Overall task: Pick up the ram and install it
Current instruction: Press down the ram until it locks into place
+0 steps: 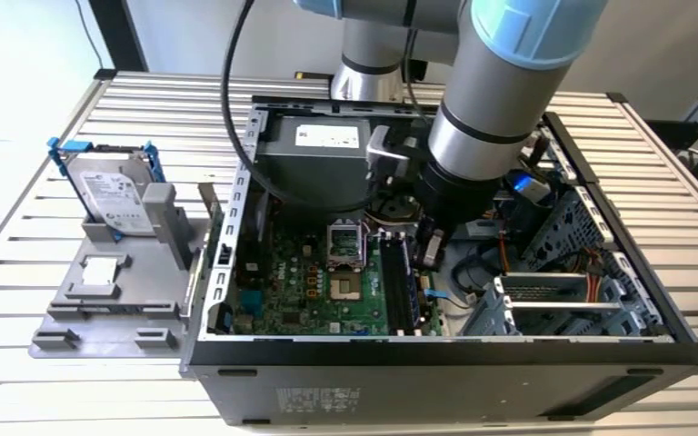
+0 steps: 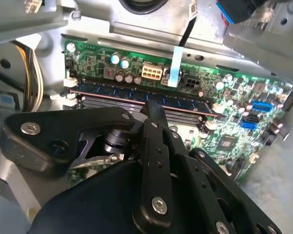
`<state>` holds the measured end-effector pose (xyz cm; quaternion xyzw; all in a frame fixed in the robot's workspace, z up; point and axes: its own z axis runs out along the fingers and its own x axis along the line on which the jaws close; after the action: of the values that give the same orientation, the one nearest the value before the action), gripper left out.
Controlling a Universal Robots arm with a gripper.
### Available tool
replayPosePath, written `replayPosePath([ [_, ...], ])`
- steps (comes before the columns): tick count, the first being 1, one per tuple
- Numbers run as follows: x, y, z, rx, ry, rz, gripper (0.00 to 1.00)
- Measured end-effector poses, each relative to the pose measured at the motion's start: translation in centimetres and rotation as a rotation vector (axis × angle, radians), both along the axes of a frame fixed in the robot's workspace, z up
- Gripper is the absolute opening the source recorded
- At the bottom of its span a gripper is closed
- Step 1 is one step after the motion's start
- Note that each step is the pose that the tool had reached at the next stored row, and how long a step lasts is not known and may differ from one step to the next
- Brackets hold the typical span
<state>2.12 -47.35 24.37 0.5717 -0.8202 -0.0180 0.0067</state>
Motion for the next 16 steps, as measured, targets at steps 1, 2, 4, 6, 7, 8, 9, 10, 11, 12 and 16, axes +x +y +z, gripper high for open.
replayPosePath([
  [1, 0.0, 0.0, 0.0, 0.0001, -0.0005, 0.017, 0.0],
  [2, 0.01, 0.0, 0.0, 0.0001, -0.0012, 0.036, 0.0],
  [4, 0.01, 0.0, 0.0, 0.0001, -0.0025, 0.073, 0.0],
  [6, 0.0, 0.0, 0.0, 0.0001, -0.0033, 0.109, 0.0],
  [7, 0.0, 0.0, 0.0, 0.0002, -0.0033, 0.127, 0.0],
  [8, 0.0, 0.0, 0.0, 0.0002, -0.0033, 0.145, 0.0],
  [9, 0.0, 0.0, 0.0, 0.0003, -0.0033, 0.163, 0.0],
  [10, 0.0, 0.0, 0.0, 0.0004, -0.0033, 0.182, 0.0],
  [11, 0.0, 0.0, 0.0, 0.0005, -0.0033, 0.199, 0.0],
  [12, 0.0, 0.0, -0.01, 0.0009, -0.0035, 0.217, 0.0],
  [16, -0.02, 0.01, -0.09, 0.0025, -0.004, 0.226, 0.0],
])
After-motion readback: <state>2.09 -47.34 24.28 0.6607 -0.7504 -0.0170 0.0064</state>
